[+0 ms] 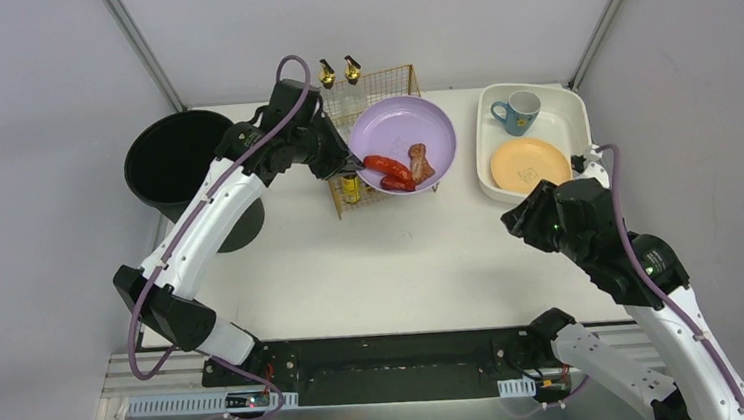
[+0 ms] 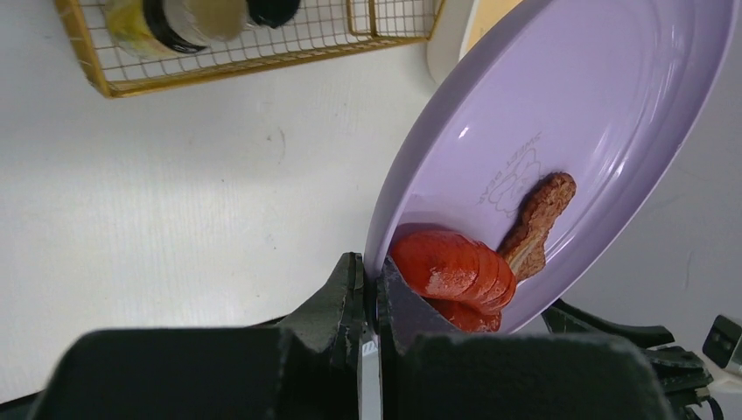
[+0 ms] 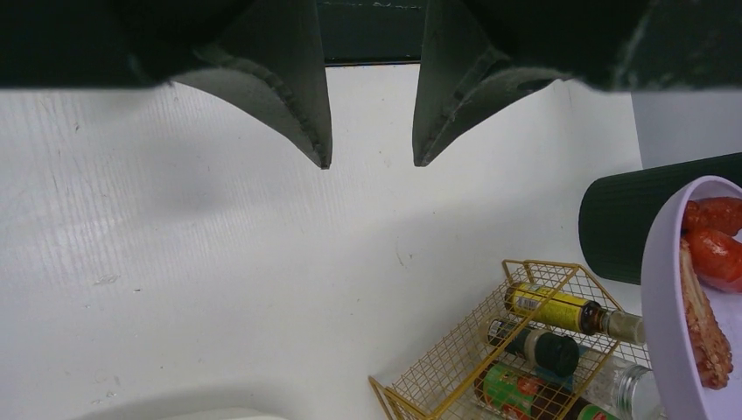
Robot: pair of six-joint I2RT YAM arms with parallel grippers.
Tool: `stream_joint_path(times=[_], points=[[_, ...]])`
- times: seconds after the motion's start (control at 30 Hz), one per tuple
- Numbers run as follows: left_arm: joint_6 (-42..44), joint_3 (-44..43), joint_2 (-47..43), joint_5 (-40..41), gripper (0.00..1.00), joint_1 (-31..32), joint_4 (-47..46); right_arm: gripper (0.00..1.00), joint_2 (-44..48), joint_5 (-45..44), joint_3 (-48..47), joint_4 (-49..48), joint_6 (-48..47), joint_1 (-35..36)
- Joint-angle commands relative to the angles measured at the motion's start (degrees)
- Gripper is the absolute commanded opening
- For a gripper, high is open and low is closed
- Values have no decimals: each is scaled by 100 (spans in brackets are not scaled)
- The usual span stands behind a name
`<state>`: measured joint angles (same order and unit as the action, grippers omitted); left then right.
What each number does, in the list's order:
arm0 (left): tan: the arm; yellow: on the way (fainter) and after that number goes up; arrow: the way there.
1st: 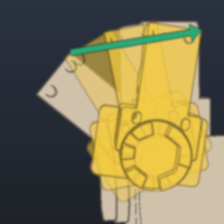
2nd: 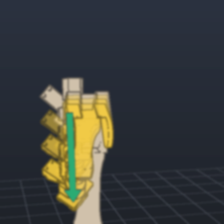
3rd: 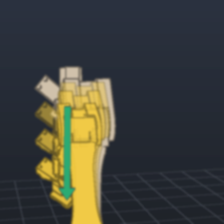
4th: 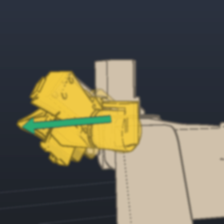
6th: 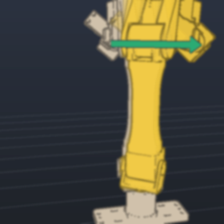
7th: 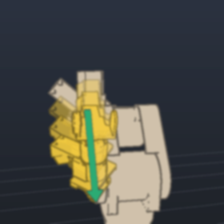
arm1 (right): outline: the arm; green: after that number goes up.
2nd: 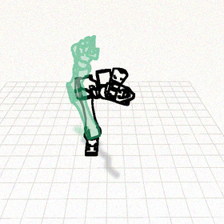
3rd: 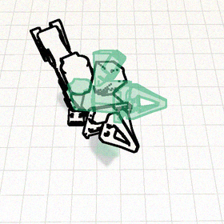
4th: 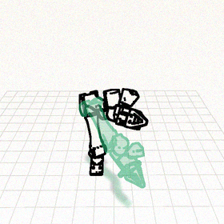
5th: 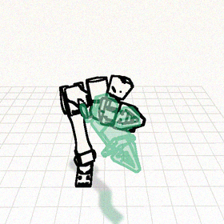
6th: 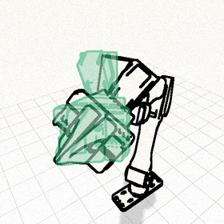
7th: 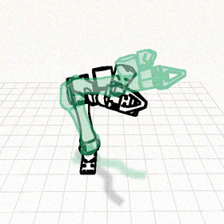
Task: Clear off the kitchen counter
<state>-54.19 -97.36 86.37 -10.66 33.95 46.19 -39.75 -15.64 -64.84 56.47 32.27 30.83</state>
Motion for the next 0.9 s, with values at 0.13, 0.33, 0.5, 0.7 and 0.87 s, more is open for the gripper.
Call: stream_joint_path(times=[0.13, 0.33, 0.5, 0.7, 0.87], points=[[325, -604, -223, -296, 0, -1026, 329, 42, 0, 230, 310, -291, 117, -15], [540, -889, -246, -265, 0, -1784, 592, 42, -67, 384, 483, -469, 82, -13], [619, -1045, -321, -393, 0, -2552, 684, 42, -150, 492, 619, -593, 56, -19], [704, -1189, -454, -595, 0, -3567, 751, 42, -295, 641, 727, -776, 10, -21], [814, -1346, -548, -697, 0, -4331, 882, 42, -420, 805, 856, -911, -2, -22]])
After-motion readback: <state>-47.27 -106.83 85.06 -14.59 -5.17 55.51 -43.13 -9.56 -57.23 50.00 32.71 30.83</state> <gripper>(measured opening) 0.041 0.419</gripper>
